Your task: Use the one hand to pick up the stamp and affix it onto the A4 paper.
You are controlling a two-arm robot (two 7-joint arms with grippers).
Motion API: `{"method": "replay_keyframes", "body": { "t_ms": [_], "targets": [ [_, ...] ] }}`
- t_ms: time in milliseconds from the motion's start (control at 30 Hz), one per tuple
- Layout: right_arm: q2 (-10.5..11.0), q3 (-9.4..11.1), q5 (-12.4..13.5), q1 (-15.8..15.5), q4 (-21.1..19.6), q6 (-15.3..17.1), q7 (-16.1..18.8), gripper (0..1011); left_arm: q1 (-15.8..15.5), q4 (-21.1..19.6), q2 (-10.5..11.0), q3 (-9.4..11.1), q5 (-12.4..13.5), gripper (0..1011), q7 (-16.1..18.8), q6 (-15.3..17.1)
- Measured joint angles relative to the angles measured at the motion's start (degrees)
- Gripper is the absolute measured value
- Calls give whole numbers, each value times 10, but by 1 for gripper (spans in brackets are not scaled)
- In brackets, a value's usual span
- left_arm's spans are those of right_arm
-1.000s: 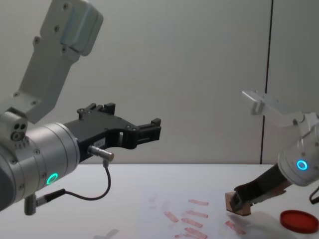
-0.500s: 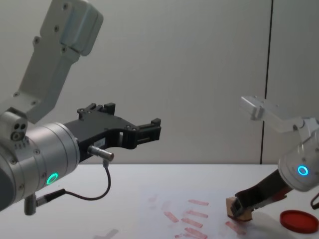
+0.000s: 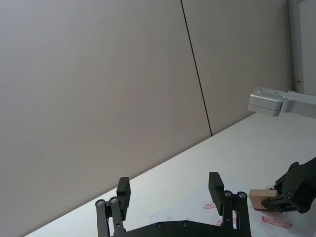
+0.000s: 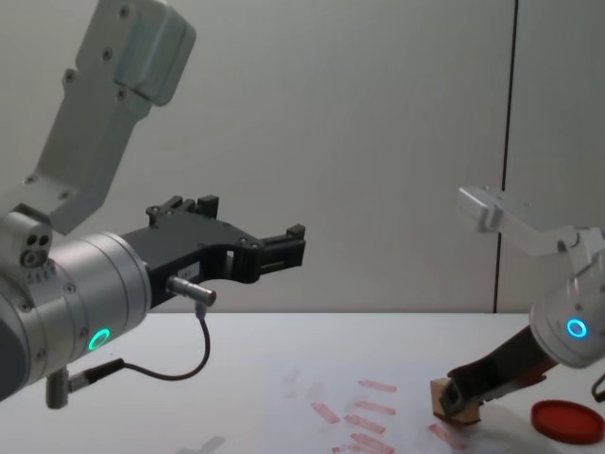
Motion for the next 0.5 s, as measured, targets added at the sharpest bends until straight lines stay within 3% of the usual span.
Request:
{"method": "replay_keyframes", "body": {
  "t_ms": [500],
  "targets": [
    [3, 4, 5, -8, 0, -3, -5, 217, 0, 0, 0, 0, 0, 1002, 0, 0]
  ]
}}
